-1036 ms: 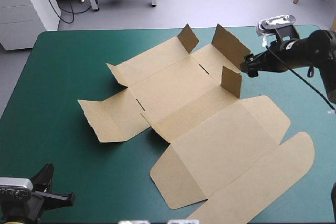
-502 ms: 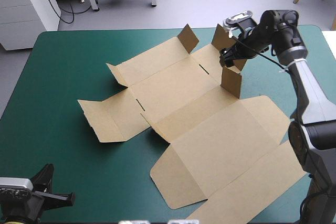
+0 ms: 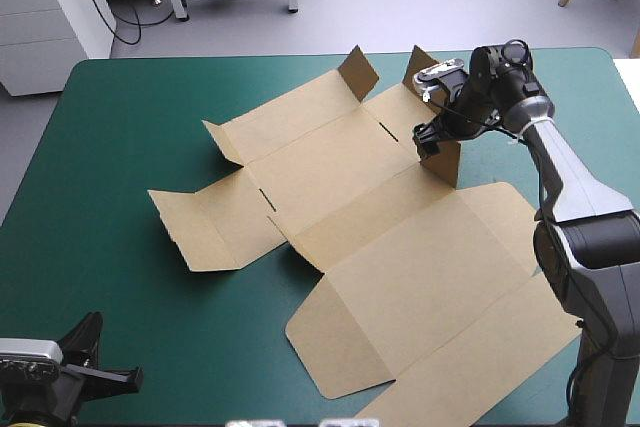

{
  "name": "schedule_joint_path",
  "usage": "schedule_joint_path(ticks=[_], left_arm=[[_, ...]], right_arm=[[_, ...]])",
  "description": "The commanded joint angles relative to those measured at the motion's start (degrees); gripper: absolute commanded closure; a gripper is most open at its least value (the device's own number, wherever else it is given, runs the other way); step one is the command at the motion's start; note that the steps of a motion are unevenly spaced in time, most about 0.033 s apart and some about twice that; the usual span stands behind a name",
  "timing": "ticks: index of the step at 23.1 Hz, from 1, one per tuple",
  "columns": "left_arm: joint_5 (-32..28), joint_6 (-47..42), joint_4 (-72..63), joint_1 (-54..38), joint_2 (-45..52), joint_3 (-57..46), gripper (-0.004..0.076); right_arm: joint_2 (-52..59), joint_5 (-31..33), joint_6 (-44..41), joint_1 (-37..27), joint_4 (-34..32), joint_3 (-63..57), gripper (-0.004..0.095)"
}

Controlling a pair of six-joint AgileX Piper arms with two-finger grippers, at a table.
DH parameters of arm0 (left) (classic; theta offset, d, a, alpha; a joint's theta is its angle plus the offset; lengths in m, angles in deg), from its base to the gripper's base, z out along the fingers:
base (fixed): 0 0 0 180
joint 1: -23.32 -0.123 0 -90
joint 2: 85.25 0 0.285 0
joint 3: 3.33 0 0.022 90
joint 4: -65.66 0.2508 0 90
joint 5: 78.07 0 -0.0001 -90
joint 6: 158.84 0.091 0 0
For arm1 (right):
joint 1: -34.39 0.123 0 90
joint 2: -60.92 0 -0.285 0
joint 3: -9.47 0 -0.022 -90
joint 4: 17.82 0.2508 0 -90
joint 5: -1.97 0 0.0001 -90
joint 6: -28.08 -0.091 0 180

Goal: Fold the box

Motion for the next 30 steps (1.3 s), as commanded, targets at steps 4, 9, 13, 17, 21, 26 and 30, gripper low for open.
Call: schedule_joint_path(ticks=[4,9,13,17,21,26,30], left_arm=[[-4.0,0.0,-0.7,0.5,0.9,2.0,0.0734],[-4.0,0.0,-0.7,0.5,0.9,2.0,0.0734],[-4.0,0.0,-0.7,0.5,0.9,2.0,0.0734],[-4.0,0.0,-0.7,0.5,0.9,2.0,0.0734],[-4.0,0.0,-0.7,0.5,0.9,2.0,0.0734],[-4.0,0.0,-0.7,0.5,0.9,2.0,0.0734],[-4.0,0.0,-0.7,0.5,0.9,2.0,0.0734]], right_arm=[[1.2,-2.5,2.9,-0.2,2.1,-0.2,-0.0013],[0.6,-2.4,5.3,-0.2,3.4,-0.1,-0.0006],[0.6,-1.3,5.3,-0.2,3.0,-0.1,0.0294],[0.6,-1.3,6.7,-0.2,3.0,-0.1,0.0916],[0.6,-1.3,7.9,-0.2,3.0,-0.1,0.0927],[0.6,-1.3,12.1,-0.2,4.5,0.0,0.0927],[0.6,-1.3,20.0,0.8,8.9,0.0,0.0927]])
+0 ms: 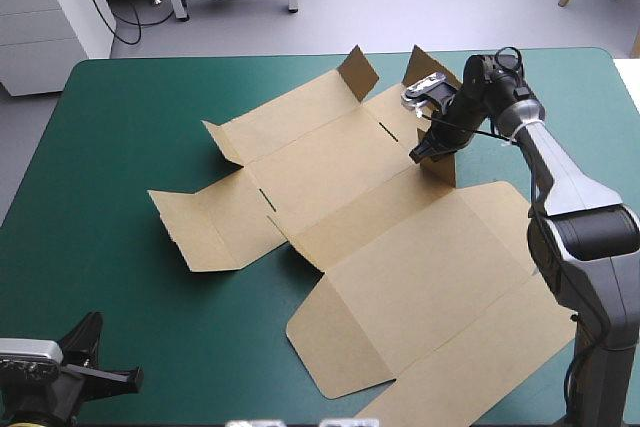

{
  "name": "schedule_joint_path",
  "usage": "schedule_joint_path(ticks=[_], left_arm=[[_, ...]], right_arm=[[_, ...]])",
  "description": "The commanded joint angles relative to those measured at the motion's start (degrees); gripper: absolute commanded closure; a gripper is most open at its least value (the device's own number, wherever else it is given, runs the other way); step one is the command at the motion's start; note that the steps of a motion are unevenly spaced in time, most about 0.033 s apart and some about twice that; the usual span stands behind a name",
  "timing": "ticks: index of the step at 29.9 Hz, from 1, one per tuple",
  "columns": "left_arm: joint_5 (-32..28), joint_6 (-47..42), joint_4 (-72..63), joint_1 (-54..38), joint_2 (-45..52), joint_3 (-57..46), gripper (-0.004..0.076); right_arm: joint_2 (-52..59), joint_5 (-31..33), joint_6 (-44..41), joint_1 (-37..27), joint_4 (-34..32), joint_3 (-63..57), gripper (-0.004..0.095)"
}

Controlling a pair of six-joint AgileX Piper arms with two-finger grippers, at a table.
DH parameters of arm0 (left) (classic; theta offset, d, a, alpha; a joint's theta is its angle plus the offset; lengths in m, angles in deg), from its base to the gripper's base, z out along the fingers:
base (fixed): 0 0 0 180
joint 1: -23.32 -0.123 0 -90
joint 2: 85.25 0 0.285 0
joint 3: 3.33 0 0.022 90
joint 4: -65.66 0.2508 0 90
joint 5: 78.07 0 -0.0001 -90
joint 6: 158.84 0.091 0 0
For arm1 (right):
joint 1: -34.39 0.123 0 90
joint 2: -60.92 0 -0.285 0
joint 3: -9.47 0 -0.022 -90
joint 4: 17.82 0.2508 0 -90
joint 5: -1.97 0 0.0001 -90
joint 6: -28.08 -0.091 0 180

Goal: Fold the box

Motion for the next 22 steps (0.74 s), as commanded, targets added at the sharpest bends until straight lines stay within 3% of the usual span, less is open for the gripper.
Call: schedule_joint_path(ticks=[1,7,12,22], left_arm=[[-4.0,0.0,-0.7,0.5,0.9,2.0,0.0734],[-4.0,0.0,-0.7,0.5,0.9,2.0,0.0734],[-4.0,0.0,-0.7,0.5,0.9,2.0,0.0734],[-4.0,0.0,0.1,0.5,0.9,2.0,0.0734]], right_arm=[[3.3,-1.0,8.1,1.6,3.6,1.3,0.0927],[3.3,-2.3,18.4,8.0,3.6,1.3,0.0927],[3.3,-7.1,27.3,14.4,3.4,1.3,0.0927],[3.3,-14.7,33.5,22.6,3.4,1.3,0.0928]])
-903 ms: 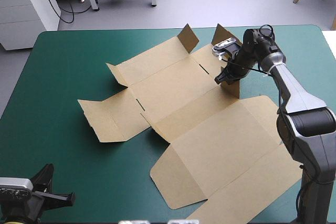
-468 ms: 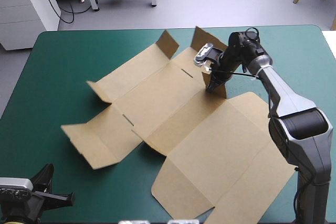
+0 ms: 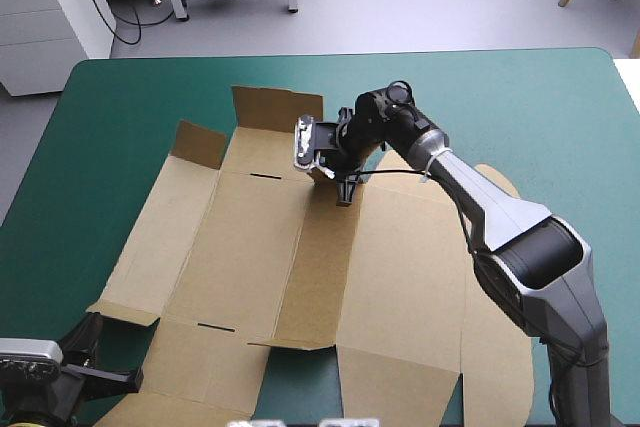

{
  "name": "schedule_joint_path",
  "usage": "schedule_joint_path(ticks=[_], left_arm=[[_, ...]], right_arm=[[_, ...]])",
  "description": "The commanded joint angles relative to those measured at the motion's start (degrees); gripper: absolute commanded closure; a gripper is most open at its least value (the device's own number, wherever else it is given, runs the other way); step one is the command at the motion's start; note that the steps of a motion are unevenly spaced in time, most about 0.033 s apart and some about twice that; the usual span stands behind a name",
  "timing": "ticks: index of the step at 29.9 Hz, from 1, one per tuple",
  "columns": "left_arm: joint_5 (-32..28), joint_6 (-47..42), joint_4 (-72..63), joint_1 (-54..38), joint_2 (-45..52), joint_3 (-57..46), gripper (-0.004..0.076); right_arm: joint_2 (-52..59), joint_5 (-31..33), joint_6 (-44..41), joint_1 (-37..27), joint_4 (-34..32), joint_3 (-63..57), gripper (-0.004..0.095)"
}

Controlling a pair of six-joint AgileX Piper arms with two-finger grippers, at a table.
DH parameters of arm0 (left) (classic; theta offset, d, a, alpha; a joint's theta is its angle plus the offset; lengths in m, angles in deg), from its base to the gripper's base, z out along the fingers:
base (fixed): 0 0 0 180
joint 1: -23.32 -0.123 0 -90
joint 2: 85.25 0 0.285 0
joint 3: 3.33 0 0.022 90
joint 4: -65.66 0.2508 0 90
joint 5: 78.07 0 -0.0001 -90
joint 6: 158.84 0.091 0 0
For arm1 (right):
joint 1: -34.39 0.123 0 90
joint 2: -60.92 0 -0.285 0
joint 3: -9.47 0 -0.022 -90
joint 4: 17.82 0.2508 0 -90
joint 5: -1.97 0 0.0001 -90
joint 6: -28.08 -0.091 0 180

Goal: Fold the box

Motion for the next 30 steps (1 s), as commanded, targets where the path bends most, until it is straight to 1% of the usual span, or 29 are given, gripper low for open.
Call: schedule_joint_path(ticks=[1,7,13,15,19,25,30], left_arm=[[-4.0,0.0,0.4,0.5,0.9,2.0,0.0734],[-4.0,0.0,1.6,0.5,0.9,2.0,0.0734],[-4.0,0.0,1.6,0.5,0.9,2.0,0.0734],[-4.0,0.0,1.6,0.5,0.9,2.0,0.0734],[-4.0,0.0,1.6,0.5,0.9,2.0,0.0734],[-4.0,0.0,1.6,0.5,0.9,2.0,0.0734],[-4.0,0.0,1.6,0.5,0.9,2.0,0.0734]], right_arm=[[3.3,-3.4,1.5,1.4,1.4,1.3,0.0928],[3.3,-3.6,2.8,1.6,0.6,1.3,0.0927],[3.3,-3.5,3.6,1.6,-4.7,1.3,0.0927],[3.3,-3.0,5.2,1.6,-6.1,1.3,0.0927],[3.3,-2.0,10.7,1.6,-5.9,1.3,0.0927],[3.3,-1.5,11.3,1.6,-5.0,1.2,0.0927],[3.3,-1.2,14.5,1.6,-2.3,1.2,0.0927]])
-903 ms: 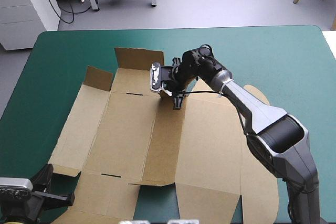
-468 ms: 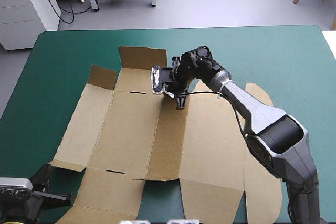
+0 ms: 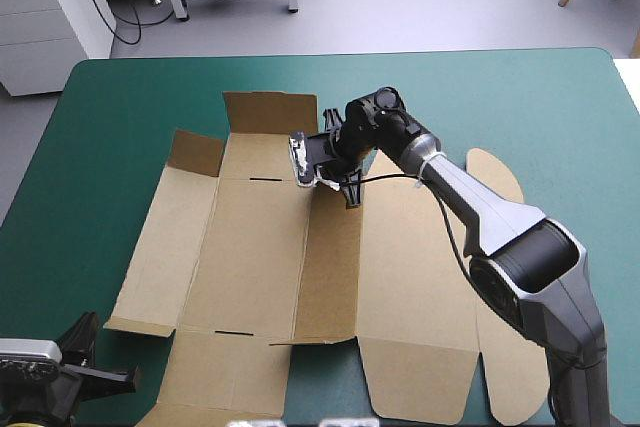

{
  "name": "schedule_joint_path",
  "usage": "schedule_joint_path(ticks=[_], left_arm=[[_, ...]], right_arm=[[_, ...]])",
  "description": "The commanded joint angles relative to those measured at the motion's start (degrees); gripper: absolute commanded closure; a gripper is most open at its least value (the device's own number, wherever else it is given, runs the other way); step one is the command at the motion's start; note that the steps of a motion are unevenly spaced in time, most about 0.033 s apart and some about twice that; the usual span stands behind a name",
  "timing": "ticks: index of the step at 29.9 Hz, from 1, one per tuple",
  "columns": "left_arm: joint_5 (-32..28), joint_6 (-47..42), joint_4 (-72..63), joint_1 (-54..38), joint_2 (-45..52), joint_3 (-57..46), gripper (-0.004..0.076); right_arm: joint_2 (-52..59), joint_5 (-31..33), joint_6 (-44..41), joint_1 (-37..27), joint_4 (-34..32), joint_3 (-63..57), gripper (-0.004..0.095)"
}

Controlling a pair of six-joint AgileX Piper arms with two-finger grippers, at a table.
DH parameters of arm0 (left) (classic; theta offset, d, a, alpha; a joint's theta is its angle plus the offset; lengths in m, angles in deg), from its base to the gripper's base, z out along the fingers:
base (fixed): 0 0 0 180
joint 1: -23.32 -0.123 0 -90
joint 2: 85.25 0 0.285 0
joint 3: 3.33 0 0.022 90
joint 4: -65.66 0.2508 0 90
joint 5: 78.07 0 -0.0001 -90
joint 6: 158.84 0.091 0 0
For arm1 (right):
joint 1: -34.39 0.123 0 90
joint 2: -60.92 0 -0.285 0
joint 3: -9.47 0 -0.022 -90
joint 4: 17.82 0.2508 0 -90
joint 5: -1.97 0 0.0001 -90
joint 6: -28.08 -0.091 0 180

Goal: Fold the box

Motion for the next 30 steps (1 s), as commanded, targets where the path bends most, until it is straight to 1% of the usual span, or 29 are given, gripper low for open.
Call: schedule_joint_path(ticks=[1,9,11,13,15,16,18,20,22,23,25,28,30], left_arm=[[-4.0,0.0,-0.1,0.5,0.9,2.0,0.0734],[-4.0,0.0,-0.1,0.5,0.9,2.0,0.0734],[-4.0,0.0,-0.1,0.5,0.9,2.0,0.0734],[-4.0,0.0,-0.1,0.5,0.9,2.0,0.0734],[-4.0,0.0,-0.1,0.5,0.9,2.0,0.0734],[-4.0,0.0,-0.1,0.5,0.9,2.0,0.0734],[-4.0,0.0,-0.1,0.5,0.9,2.0,0.0734],[-4.0,0.0,-0.1,0.5,0.9,2.0,0.0734],[-4.0,0.0,-0.1,0.5,0.9,2.0,0.0734],[-4.0,0.0,-0.1,0.5,0.9,2.0,0.0734],[-4.0,0.0,-0.1,0.5,0.9,2.0,0.0734],[-4.0,0.0,-0.1,0.5,0.9,2.0,0.0734],[-4.0,0.0,-0.1,0.5,0.9,2.0,0.0734]], right_arm=[[3.3,-0.6,3.0,-0.2,2.9,1.2,0.0927],[3.3,-0.5,3.0,-0.2,6.9,1.2,0.0927],[3.3,-0.7,3.0,-0.2,8.1,1.2,0.0916],[3.3,-0.8,2.6,-0.2,9.1,1.2,0.0882],[3.3,-1.4,1.2,-0.2,10.0,1.2,0.0798],[3.3,-1.8,-0.2,-0.2,10.0,1.2,0.0733],[3.3,-2.5,-2.6,-0.2,9.8,1.2,0.0550],[3.3,-3.2,-4.7,-0.2,9.6,1.2,0.0321],[3.3,-3.4,-6.1,-0.2,9.6,1.2,0.0148],[3.3,-3.4,-7.2,-0.2,9.6,1.4,0.0086],[3.6,-3.4,-9.7,-0.2,9.6,1.4,0.0047],[5.0,-3.2,-12.5,-0.2,9.6,1.4,0.0070],[6.5,-3.2,-12.5,-0.2,9.3,1.5,0.0119]])
